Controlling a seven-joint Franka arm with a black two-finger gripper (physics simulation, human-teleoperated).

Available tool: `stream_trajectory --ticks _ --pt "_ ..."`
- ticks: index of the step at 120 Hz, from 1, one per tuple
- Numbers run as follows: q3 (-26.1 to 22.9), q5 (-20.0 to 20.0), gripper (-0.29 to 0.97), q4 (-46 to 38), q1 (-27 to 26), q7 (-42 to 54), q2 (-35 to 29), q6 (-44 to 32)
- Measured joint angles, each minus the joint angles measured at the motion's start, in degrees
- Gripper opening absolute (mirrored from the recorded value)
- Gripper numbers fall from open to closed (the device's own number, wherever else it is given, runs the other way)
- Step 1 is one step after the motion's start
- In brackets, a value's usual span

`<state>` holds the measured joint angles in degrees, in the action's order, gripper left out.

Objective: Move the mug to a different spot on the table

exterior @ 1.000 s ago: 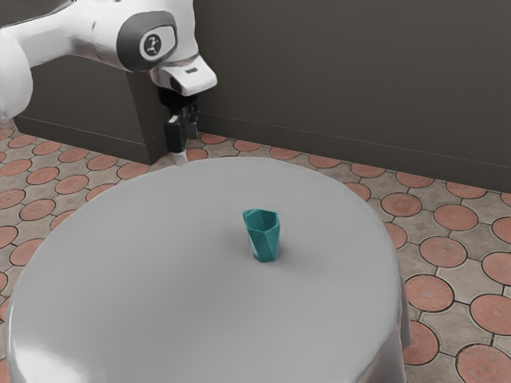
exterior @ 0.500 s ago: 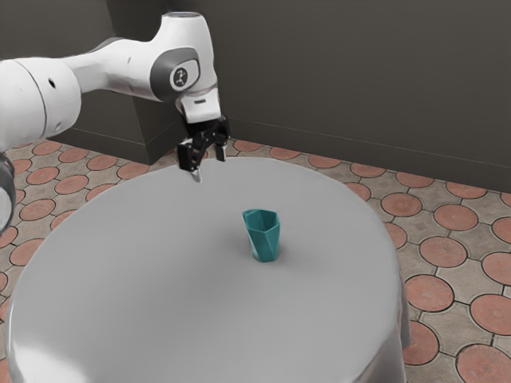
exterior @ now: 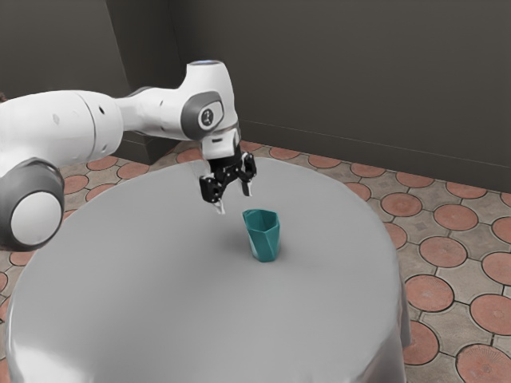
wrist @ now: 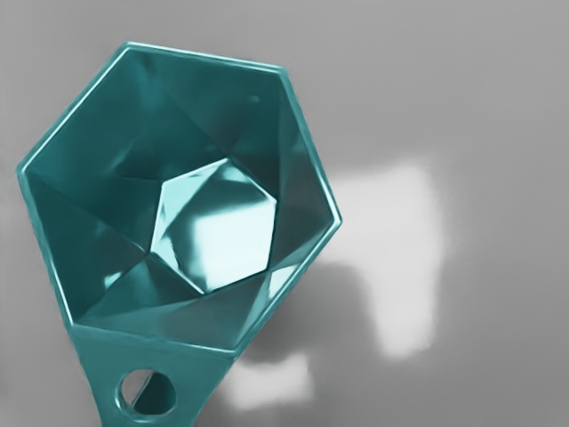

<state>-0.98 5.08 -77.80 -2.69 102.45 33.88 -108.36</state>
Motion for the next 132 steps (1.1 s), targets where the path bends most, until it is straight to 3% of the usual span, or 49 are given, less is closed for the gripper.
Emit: stream_trajectory --ticks 25,103,114,132 --pt "-0.16 1.44 0.6 2.05 -0.07 3.32 4.55 -3.63" --pt "-0.08 6.75 0.57 2.1 0.05 8.57 9.54 -11.65" --pt "-0.08 6.96 0.47 2.1 0.05 8.92 9.55 -12.23" --pt "-0.08 7.85 0.18 2.1 -0.03 9.28 9.42 -12.76"
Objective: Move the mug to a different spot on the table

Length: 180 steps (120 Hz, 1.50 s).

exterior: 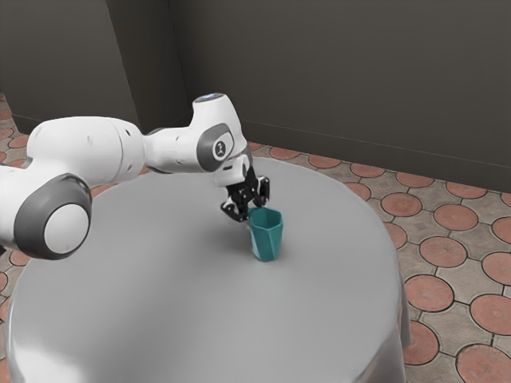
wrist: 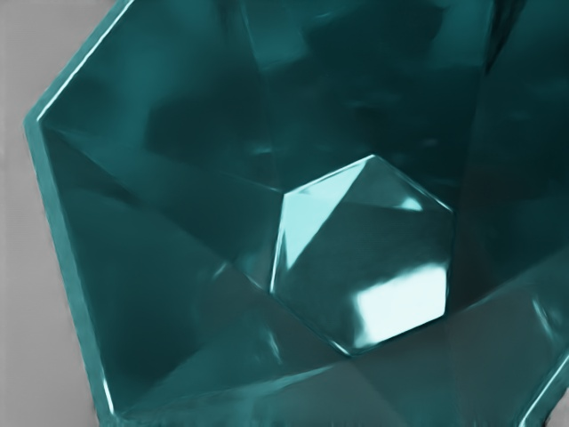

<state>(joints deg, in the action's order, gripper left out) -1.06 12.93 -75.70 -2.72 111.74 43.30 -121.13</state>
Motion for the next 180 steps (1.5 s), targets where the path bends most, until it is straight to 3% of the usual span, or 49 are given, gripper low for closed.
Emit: stream_trajectory --ticks 35,75,101,140,180 --pt "-0.09 3.02 0.09 -0.8 1.24 0.72 -2.32 -0.5" --pt "-0.2 12.36 0.05 -13.37 5.27 1.63 -13.16 2.65" --pt "-0.19 16.57 0.05 -17.25 8.22 1.98 -16.32 7.95" --pt "-0.09 17.82 0.05 -30.43 12.65 3.63 -24.83 12.11" --pt "-0.01 17.05 0.03 -32.2 16.01 7.52 -23.56 13.05"
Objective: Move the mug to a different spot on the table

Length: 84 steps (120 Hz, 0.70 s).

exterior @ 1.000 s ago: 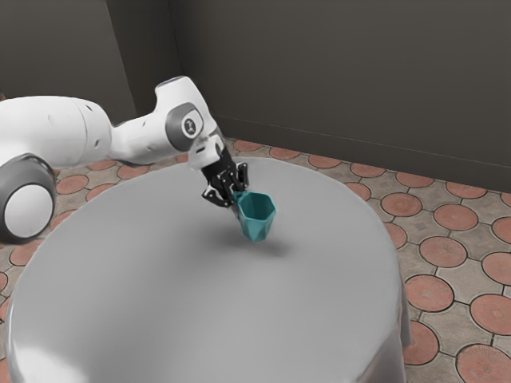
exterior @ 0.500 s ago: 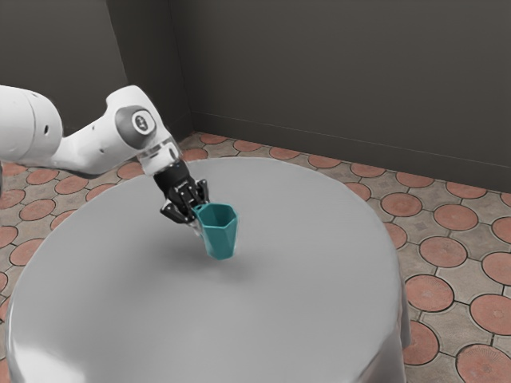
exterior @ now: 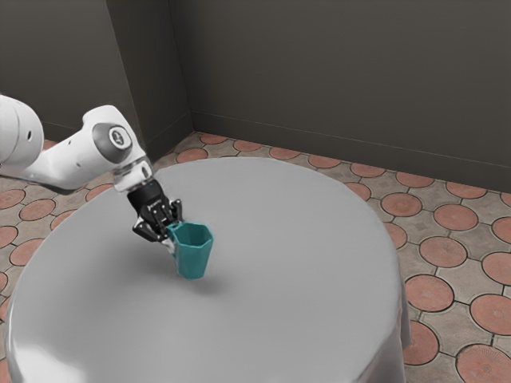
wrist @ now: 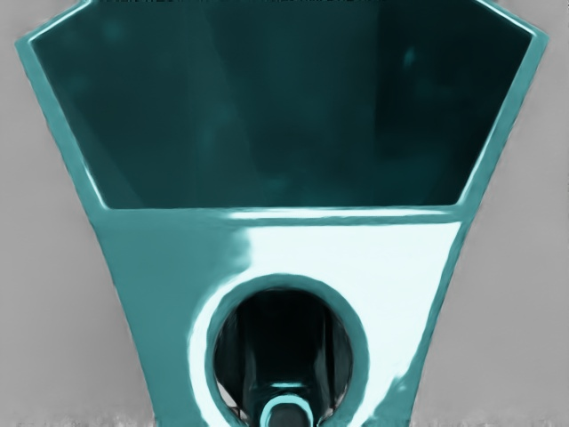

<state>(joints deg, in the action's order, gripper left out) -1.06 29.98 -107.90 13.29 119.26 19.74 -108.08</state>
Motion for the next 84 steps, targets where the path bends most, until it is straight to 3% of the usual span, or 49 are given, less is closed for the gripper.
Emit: stream_trajectory --ticks 65,84 --pt "0.0 0.7 0.03 4.04 1.63 6.22 8.08 -0.38" --pt "-0.03 0.64 0.28 4.08 1.99 7.27 8.07 -0.33"
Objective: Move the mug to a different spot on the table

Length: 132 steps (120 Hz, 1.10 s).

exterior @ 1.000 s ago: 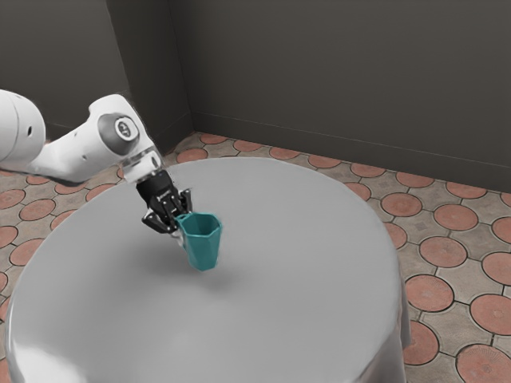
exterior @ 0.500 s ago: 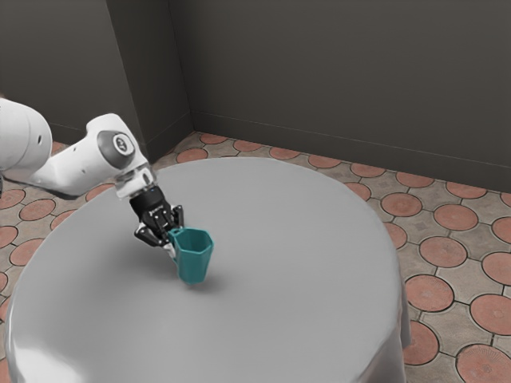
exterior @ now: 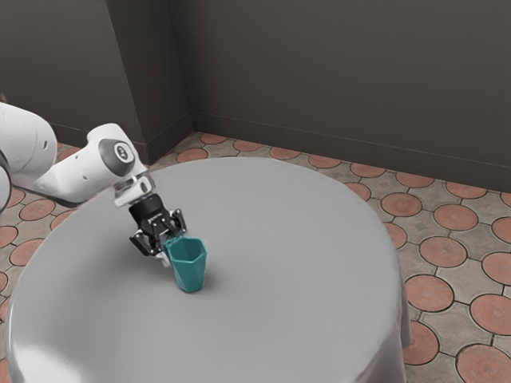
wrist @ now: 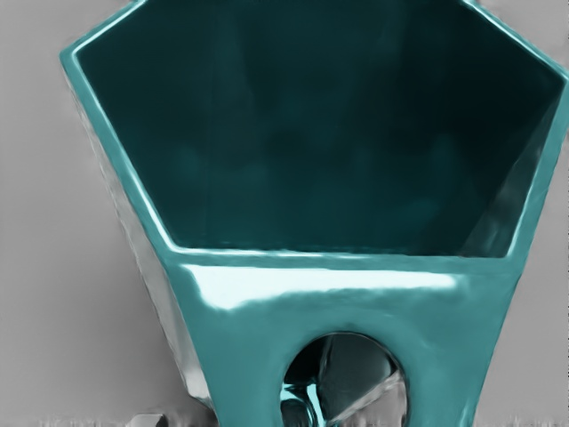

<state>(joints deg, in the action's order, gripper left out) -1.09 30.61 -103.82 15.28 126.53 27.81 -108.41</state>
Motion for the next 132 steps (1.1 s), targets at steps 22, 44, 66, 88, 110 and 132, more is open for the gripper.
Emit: stream_trajectory --ticks 22,44,66,88,110,132 --pt "0.04 -0.16 0.48 0.0 0.64 0.95 -0.68 0.05" --pt "0.02 -0.32 0.56 -0.05 0.79 1.65 -2.09 0.11" --pt "0.04 -0.53 0.6 -0.77 0.8 2.05 -7.26 0.46" --pt "-0.1 -5.33 0.62 -1.21 -2.63 -0.75 -15.97 1.67" --pt "-0.2 -15.85 0.65 -0.57 -6.36 -10.35 -22.77 4.08" --pt "0.21 -25.11 0.67 5.57 -11.65 -22.9 -25.06 9.04"
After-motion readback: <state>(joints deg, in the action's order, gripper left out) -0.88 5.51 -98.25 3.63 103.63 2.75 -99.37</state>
